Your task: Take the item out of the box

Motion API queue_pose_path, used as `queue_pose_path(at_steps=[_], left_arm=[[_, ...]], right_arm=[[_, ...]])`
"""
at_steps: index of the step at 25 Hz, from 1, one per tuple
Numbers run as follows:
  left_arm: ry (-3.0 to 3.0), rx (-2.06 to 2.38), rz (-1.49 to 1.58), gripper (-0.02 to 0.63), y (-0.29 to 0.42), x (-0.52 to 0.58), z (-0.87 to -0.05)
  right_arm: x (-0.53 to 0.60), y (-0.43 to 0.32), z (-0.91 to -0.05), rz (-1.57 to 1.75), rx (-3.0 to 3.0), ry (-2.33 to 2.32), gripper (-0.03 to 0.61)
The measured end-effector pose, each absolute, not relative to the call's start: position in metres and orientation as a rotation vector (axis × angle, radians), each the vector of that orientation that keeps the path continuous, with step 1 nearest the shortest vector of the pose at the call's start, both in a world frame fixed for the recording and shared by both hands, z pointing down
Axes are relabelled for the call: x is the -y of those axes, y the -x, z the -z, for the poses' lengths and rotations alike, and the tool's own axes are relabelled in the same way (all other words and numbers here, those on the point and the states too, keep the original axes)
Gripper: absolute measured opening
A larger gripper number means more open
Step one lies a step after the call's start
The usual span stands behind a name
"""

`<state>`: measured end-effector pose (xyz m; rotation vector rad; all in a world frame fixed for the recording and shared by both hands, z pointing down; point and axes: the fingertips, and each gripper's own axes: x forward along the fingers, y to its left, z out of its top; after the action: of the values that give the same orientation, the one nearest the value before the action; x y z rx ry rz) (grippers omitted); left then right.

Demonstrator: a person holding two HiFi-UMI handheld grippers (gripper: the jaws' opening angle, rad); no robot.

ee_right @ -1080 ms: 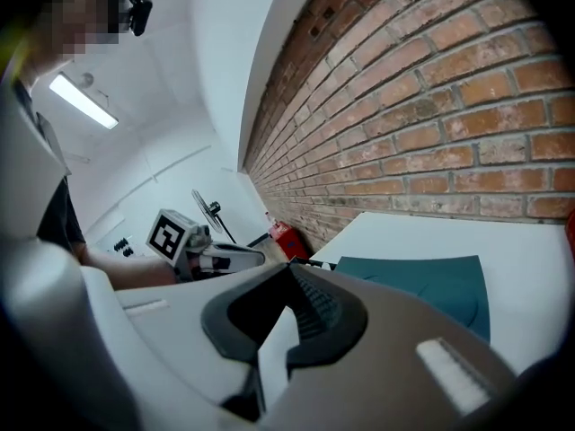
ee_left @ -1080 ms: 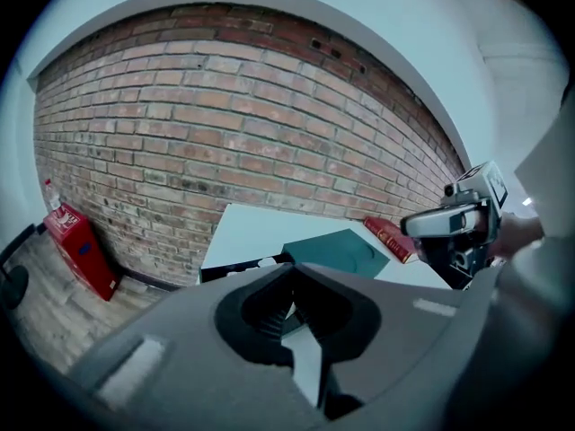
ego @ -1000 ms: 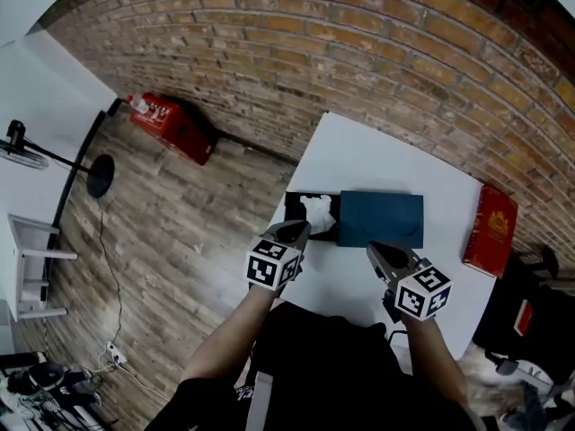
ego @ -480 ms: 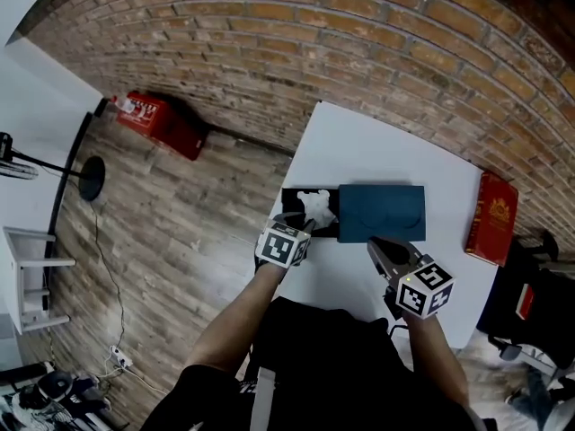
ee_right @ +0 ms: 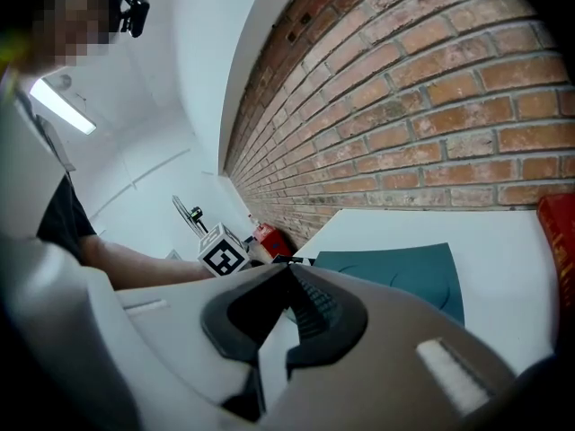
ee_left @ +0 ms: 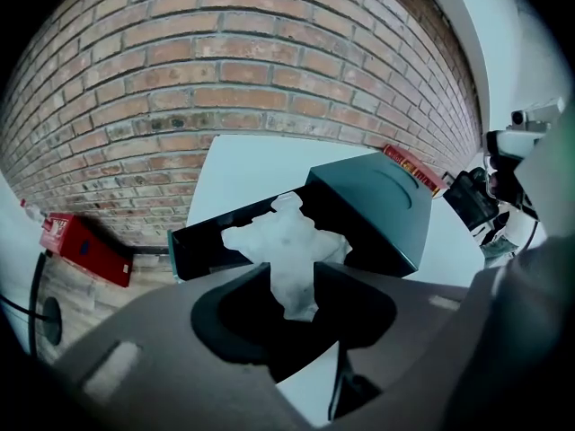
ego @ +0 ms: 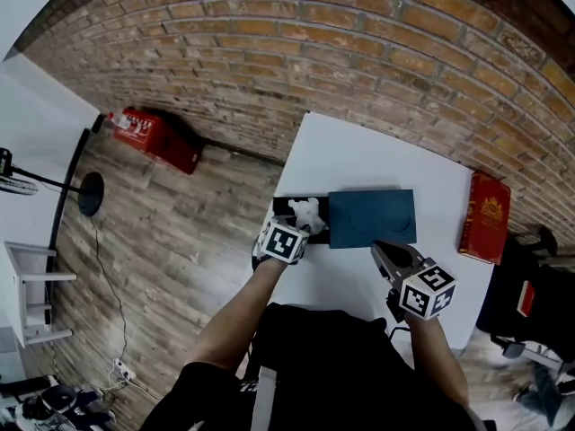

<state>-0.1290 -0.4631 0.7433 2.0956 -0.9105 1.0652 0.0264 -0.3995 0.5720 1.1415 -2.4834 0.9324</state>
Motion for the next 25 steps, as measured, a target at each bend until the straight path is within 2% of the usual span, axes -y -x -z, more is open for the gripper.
queue_pose_path(at_steps=[11,20,25], left_arm=[[-2.039,0.94,-1.186,0.169,0.141,0.461,-0.743],[-1.981,0.832,-1.245,0.169,0.131,0.462,-0.761],[-1.942,0.81,-1.329,0.206,0.129,0.464,-0.768]], right_arm=[[0.395,-0.046,-0.577,-0.981,2.484,-1.162,0.0],[0.398,-0.032,-0.573,-0.965,2.515,-1.109,0.0],[0.393,-0.035,-0.576,-0.971,2.507,-1.111,0.0]])
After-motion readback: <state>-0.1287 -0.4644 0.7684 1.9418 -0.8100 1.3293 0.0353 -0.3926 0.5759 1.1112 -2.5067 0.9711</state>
